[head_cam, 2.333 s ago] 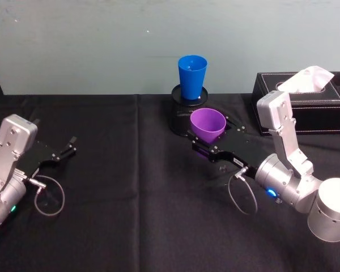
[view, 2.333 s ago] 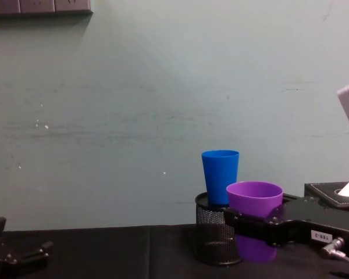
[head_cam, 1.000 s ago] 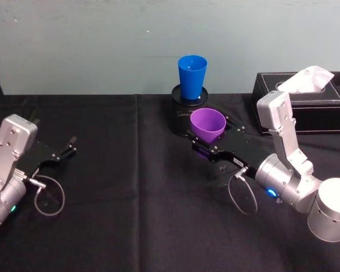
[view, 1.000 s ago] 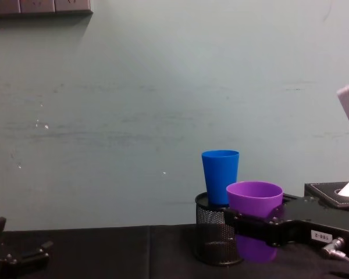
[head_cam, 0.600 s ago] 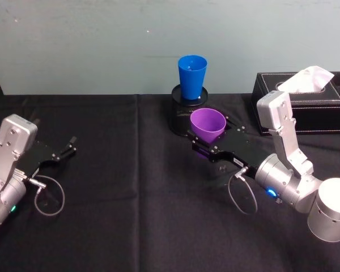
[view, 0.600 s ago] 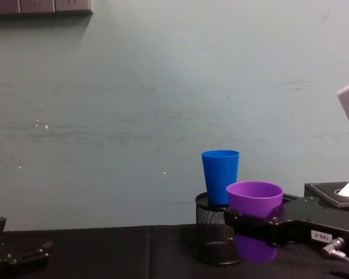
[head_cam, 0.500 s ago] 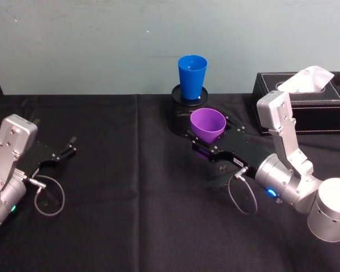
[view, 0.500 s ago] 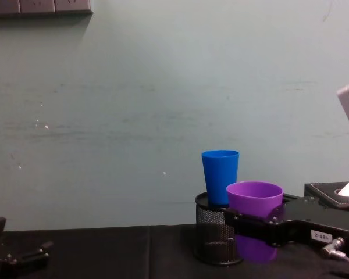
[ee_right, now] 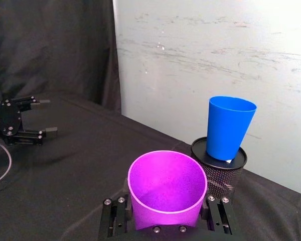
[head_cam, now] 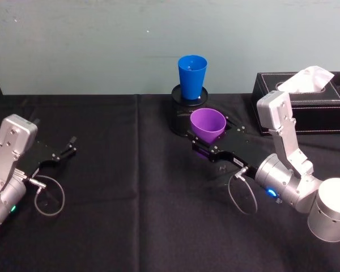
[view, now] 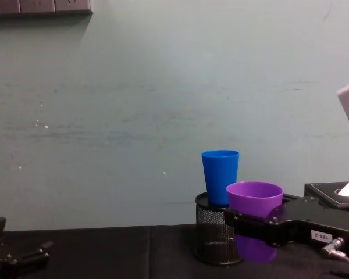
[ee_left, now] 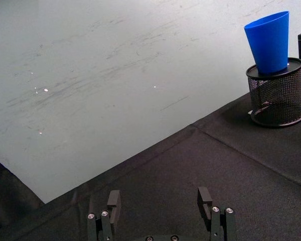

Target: Pick up one cup with a gripper and tap it against the other cup.

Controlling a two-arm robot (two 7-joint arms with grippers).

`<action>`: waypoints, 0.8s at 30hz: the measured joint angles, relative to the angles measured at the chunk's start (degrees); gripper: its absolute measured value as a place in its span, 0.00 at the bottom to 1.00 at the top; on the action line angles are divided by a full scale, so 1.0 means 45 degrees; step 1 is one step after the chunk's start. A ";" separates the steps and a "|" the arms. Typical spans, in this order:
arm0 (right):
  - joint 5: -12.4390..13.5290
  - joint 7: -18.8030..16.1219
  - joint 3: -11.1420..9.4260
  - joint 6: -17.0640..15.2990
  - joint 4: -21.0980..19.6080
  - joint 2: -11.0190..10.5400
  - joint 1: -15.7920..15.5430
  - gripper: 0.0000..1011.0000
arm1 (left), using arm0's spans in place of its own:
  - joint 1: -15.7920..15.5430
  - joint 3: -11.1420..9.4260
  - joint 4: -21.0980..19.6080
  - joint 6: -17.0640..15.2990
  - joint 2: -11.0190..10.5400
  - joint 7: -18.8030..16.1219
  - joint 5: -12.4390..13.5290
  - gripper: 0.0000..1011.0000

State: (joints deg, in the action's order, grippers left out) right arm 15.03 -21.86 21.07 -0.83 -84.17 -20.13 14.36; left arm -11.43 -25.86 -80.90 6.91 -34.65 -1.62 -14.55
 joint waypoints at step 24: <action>0.0000 -0.0001 0.0000 -0.0001 0.0000 -0.0001 0.0000 0.72 | 0.0000 0.0000 0.0000 0.0000 0.0000 0.0000 0.0000 0.99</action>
State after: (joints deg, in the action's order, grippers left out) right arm 15.03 -21.86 21.07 -0.83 -84.17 -20.13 14.36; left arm -11.43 -25.86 -80.90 6.91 -34.65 -1.62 -14.54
